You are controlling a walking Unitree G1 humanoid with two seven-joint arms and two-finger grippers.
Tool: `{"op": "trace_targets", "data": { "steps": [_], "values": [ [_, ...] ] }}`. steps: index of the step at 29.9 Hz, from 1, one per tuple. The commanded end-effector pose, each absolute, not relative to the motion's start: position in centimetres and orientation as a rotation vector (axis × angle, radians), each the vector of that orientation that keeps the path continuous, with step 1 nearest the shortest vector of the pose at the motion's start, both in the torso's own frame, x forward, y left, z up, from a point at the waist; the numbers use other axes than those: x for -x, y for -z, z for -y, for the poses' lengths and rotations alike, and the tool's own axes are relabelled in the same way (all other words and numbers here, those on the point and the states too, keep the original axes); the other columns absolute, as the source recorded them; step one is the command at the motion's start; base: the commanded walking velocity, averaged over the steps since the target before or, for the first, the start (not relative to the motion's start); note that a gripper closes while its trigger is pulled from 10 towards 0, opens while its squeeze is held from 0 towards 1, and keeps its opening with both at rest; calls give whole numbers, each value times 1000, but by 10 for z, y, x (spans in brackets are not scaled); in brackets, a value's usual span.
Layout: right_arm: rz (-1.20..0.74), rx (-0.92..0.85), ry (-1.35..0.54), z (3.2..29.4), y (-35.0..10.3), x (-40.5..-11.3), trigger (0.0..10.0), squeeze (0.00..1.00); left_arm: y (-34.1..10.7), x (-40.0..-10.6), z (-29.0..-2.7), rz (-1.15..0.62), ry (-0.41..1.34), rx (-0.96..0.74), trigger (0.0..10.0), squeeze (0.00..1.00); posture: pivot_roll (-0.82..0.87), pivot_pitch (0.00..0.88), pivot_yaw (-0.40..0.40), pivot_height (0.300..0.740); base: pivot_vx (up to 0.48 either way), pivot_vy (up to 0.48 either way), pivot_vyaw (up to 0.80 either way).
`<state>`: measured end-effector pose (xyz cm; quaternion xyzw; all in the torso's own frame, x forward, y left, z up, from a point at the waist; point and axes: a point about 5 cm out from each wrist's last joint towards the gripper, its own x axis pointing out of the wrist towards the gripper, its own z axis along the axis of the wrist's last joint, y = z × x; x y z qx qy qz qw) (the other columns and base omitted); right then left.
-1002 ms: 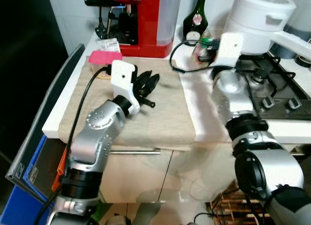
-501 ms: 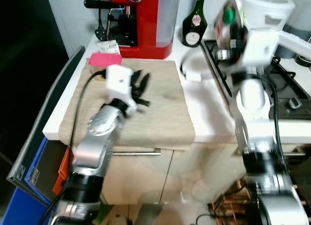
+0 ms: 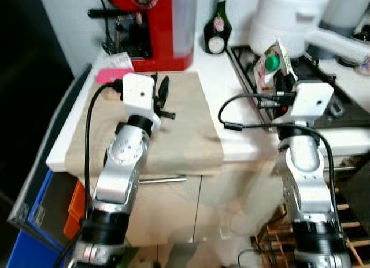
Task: Restocking fridge
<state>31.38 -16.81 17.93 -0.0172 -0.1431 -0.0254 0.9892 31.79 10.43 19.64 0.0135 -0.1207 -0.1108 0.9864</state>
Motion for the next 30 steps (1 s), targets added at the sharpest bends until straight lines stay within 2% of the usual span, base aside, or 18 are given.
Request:
{"op": "trace_targets", "data": {
  "steps": [1,25,30],
  "values": [
    [254,15,21,162,-178,-319,10000,0,-193,-320,-109,223,189,-33,10000,0,-48,0,47,740,-454,0,0],
    [173,-8,-17,155,-170,-332,10000,0,-191,-319,-105,213,218,-38,10000,0,-14,0,42,740,-441,0,0],
    [160,-1,-16,156,-167,-330,10000,0,-187,-318,-105,189,267,-8,10000,0,-18,0,45,740,0,0,0]
  ]
}}
